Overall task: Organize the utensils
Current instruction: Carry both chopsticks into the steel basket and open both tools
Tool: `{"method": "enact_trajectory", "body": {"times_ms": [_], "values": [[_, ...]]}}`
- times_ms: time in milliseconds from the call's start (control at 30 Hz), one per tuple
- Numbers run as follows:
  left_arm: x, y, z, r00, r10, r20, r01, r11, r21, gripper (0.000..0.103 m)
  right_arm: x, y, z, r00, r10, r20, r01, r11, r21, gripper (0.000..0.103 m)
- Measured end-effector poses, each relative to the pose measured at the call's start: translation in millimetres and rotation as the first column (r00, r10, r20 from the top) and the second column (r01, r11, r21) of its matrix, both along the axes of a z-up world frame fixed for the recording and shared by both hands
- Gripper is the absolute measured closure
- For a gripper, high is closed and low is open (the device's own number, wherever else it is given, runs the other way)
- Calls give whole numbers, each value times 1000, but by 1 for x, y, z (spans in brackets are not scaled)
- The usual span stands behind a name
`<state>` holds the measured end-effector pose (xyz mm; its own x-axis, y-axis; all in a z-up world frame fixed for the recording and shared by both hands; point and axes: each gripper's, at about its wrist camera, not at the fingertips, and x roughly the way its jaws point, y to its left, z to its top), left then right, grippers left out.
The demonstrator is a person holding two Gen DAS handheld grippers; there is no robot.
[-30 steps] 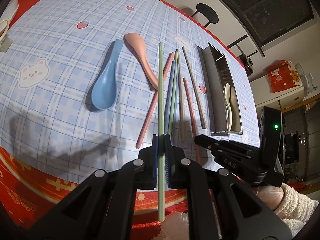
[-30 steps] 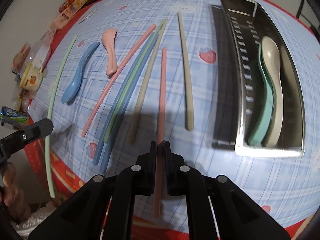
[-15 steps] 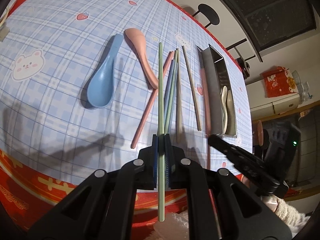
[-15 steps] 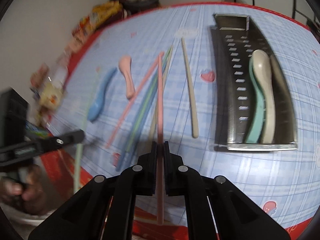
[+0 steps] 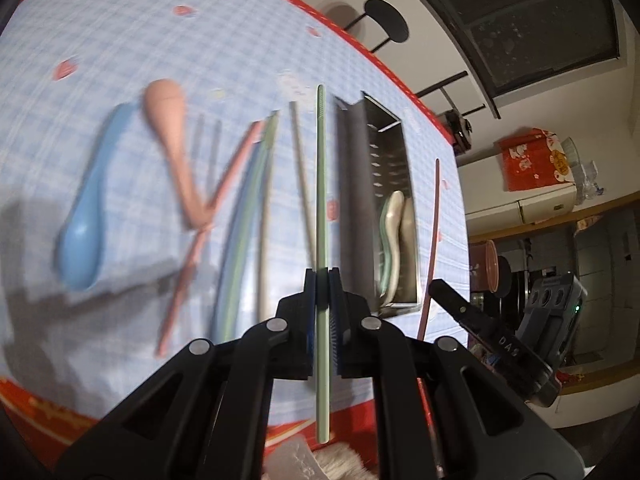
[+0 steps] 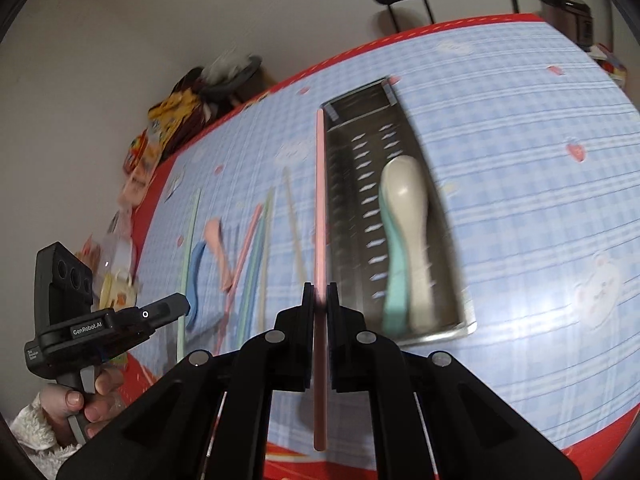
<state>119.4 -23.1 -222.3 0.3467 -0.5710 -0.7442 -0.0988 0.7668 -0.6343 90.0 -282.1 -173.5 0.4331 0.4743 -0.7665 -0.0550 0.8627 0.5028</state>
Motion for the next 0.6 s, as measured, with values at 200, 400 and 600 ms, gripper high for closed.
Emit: {"method": "enact_trajectory", "body": {"times_ms": [200, 400, 600], "values": [[38, -49, -3, 997, -71, -6, 71, 998, 0, 93, 18, -23, 1, 999, -52, 11, 52, 999, -14, 97], [74, -88, -8, 993, -117, -8, 117, 993, -10, 93, 37, -36, -1, 998, -68, 19, 68, 998, -18, 97], [107, -119, -26, 989, -142, -44, 141, 990, -27, 93, 52, -42, -8, 997, -82, 7, 82, 996, -22, 97]]}}
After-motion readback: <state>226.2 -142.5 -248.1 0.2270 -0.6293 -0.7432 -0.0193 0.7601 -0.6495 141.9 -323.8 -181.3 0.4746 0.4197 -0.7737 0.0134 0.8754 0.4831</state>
